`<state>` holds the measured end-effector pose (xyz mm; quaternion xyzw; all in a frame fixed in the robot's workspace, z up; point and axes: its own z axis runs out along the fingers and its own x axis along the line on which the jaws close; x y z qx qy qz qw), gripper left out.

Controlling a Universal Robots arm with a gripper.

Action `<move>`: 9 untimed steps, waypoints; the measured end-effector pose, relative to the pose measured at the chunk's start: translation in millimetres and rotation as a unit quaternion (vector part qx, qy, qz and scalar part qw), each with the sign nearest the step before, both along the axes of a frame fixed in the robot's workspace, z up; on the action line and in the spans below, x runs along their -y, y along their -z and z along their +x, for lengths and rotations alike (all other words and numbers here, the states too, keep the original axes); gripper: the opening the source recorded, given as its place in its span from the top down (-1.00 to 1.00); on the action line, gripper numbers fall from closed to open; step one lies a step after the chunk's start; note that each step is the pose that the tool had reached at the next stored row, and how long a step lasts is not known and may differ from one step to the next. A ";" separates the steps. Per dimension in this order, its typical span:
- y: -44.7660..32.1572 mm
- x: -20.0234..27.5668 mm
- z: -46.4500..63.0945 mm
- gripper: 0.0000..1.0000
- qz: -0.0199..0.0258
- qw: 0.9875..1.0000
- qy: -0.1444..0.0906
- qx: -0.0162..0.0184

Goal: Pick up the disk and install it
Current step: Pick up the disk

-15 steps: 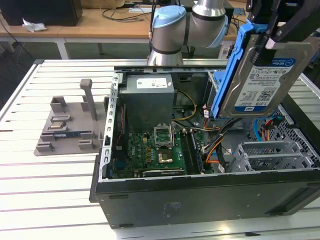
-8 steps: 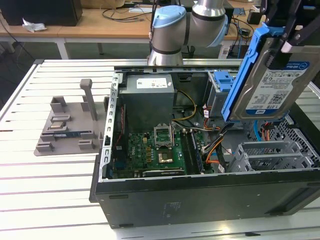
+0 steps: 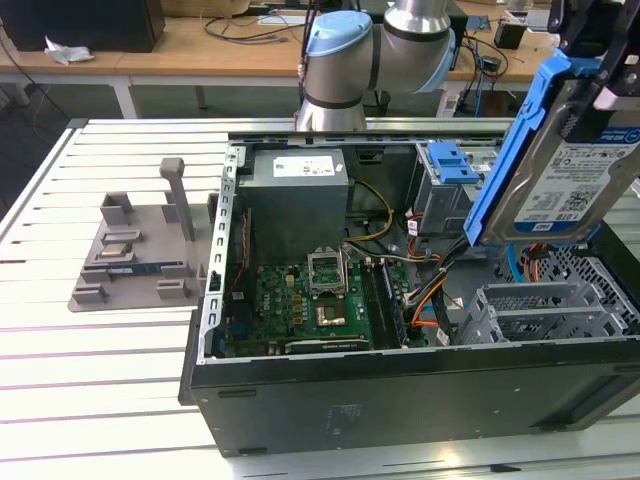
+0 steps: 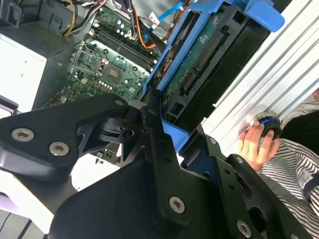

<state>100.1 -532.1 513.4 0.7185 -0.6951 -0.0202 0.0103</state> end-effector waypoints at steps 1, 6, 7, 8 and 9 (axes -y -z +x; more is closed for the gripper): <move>0.0 0.3 1.7 0.25 0.000 1.000 0.000 0.000; 0.9 2.5 20.4 0.25 0.000 1.000 0.000 -0.001; 1.1 2.9 24.2 0.25 0.000 1.000 0.000 -0.001; 1.3 3.2 28.4 0.25 0.000 1.000 0.000 -0.001; 1.7 3.5 32.8 0.25 0.000 1.000 0.000 -0.001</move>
